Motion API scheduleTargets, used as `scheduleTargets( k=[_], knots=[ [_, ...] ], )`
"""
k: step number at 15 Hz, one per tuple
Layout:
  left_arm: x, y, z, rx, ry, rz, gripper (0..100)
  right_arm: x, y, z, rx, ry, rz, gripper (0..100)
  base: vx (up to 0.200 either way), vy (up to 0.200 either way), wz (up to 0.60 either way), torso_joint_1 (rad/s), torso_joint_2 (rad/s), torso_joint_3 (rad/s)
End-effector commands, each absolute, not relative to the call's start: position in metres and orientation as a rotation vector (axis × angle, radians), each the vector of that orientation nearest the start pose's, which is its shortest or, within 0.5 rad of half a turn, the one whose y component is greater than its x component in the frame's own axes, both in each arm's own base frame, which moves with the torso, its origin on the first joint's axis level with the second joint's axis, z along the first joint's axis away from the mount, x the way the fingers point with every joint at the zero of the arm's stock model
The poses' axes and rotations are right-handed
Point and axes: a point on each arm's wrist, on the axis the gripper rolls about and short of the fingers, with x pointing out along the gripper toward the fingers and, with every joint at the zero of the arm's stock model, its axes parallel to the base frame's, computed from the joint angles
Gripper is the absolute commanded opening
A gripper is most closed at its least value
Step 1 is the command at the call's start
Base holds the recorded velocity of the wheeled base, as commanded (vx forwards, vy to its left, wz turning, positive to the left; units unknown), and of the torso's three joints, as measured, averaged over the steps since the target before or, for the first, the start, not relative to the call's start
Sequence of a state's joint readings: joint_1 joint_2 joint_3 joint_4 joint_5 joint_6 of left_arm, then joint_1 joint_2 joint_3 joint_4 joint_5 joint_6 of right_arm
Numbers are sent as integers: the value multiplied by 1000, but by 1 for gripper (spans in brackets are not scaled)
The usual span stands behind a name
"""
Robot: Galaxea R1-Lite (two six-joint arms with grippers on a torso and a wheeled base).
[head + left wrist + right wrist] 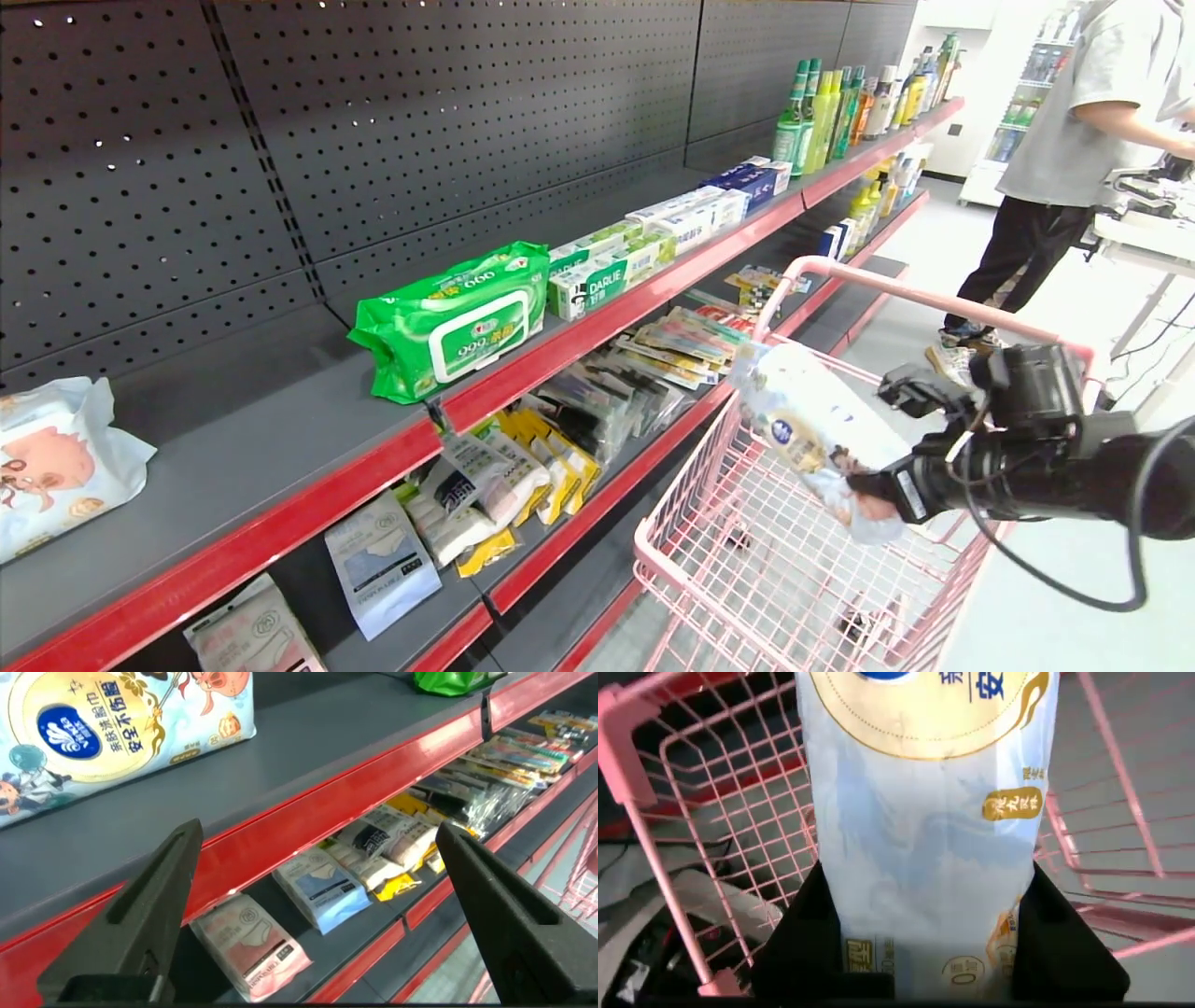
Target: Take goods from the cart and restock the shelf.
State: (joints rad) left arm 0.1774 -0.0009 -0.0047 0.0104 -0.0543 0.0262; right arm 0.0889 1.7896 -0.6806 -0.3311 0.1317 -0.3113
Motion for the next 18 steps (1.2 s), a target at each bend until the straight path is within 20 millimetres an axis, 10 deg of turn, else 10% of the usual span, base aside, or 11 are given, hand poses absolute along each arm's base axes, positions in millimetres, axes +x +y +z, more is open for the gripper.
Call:
scheduleTargets(
  k=[1,3,7,18],
  knots=[
    [-22,-5,75,13,8,124,100,218,10,202,-226,482,154,0,0,0,0,0,0,0],
    [-22,-5,75,2,6,124,100,151,1,225,-228,421,91,0,0,0,0,0,0,0],
    [-22,-5,75,4,6,124,100,77,-5,224,-214,413,20,0,0,0,0,0,0,0],
    [-22,-5,75,4,6,124,100,38,-2,184,-222,395,20,0,0,0,0,153,-354,-199]
  ],
)
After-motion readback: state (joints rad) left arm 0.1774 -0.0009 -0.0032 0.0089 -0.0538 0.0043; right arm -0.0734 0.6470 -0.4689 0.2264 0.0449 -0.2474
